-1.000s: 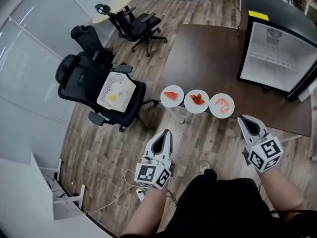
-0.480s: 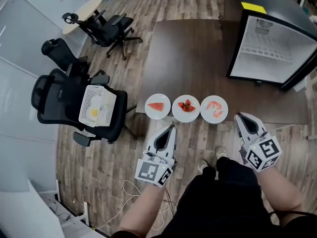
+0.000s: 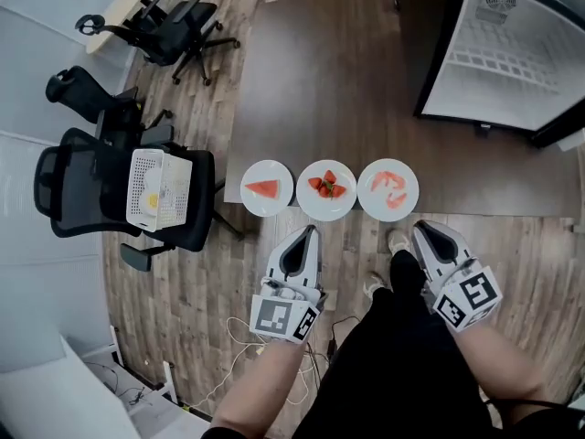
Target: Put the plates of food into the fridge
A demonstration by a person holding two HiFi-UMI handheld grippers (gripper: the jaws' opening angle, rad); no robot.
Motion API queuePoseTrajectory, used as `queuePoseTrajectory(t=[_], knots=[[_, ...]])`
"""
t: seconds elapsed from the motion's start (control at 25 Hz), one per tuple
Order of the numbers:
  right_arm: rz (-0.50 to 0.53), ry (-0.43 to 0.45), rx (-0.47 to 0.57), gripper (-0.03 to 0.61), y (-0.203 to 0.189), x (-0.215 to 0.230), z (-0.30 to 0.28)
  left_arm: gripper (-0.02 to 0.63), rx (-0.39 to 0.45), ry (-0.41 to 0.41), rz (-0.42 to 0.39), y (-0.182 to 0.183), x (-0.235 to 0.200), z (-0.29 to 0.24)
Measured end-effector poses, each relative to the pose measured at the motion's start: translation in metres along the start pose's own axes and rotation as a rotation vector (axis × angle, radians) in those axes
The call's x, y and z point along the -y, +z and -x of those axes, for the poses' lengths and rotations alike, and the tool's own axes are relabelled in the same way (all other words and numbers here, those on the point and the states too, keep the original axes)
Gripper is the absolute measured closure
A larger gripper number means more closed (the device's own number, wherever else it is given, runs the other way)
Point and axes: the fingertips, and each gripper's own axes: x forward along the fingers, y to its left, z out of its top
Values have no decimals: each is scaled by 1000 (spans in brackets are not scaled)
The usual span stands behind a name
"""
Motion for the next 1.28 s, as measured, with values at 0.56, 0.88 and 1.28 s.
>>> queuePoseTrajectory(t=[0.56,0.88,1.28], knots=[[-600,-67,-164,433,-145,61,-48,611,-21,-64,-13,-57,15,-50],[-730,-40,-142,434,-158,75,-69,611,-88,-43,-4,-88,13,-52],[-927,-34,-86,439,-152,73,-80,611,-125,-27,3,-96,13,-47]])
